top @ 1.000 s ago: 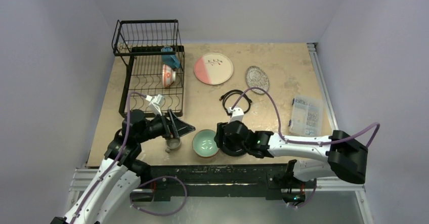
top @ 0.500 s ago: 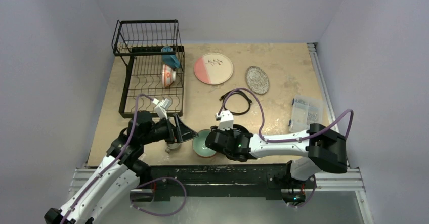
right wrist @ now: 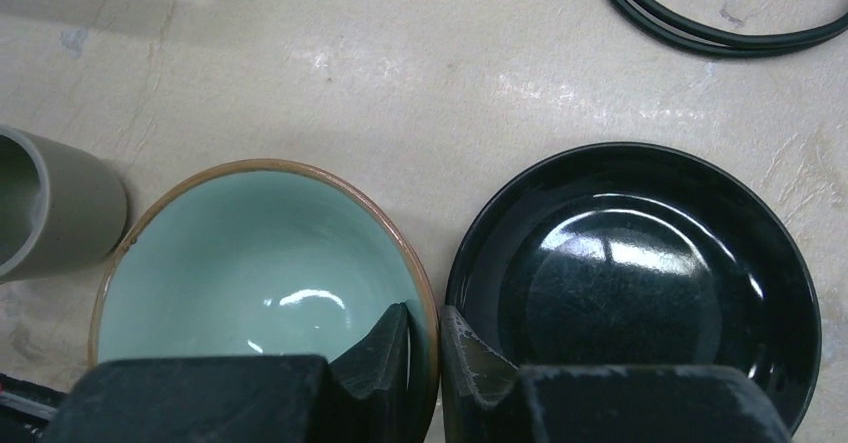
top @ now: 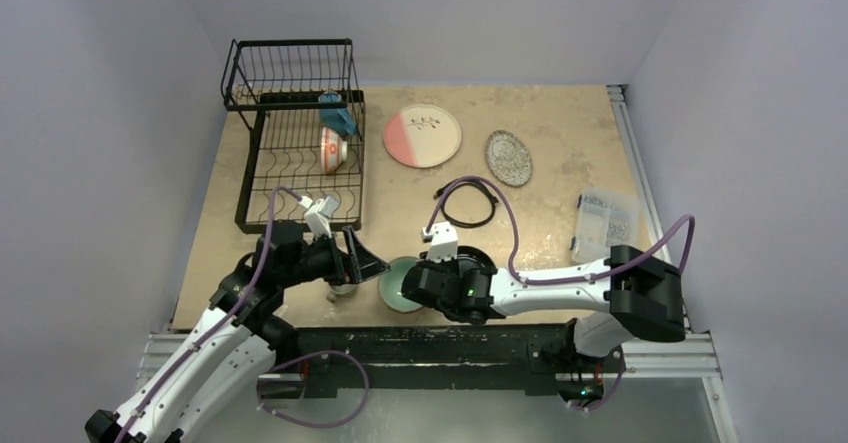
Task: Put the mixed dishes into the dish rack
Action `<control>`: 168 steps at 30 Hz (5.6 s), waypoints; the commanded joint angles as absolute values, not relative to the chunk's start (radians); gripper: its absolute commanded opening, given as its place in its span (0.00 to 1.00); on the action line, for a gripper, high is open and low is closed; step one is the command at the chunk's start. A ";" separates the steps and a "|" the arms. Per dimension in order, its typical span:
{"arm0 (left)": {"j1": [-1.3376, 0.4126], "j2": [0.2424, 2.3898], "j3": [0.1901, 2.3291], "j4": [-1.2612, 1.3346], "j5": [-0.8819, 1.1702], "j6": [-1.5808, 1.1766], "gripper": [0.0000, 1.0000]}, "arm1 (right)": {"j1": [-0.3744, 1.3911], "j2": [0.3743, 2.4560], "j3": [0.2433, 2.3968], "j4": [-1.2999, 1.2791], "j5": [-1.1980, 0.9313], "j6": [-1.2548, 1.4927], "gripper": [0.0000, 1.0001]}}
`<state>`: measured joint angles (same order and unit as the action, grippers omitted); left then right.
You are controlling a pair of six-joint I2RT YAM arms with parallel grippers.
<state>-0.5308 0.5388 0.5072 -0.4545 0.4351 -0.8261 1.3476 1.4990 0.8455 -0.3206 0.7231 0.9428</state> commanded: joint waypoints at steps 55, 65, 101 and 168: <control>-0.813 0.767 0.690 -0.418 0.294 -0.662 0.78 | 1.147 1.311 0.613 0.236 0.253 0.939 0.00; -0.852 0.751 0.716 -0.435 0.282 -0.574 0.77 | 1.133 1.248 0.659 0.166 0.241 0.909 0.00; -1.410 1.430 1.191 -0.985 -0.431 0.345 0.22 | 0.999 1.048 0.680 0.043 0.037 0.832 0.00; 0.387 1.614 0.739 1.000 0.690 -1.191 0.00 | 0.868 0.762 0.631 -0.130 0.113 0.632 0.81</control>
<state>0.3859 1.5913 0.7170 0.6964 0.6907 -1.1236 0.8700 0.7666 0.6125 -0.1211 0.0872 0.6594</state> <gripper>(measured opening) 0.120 0.815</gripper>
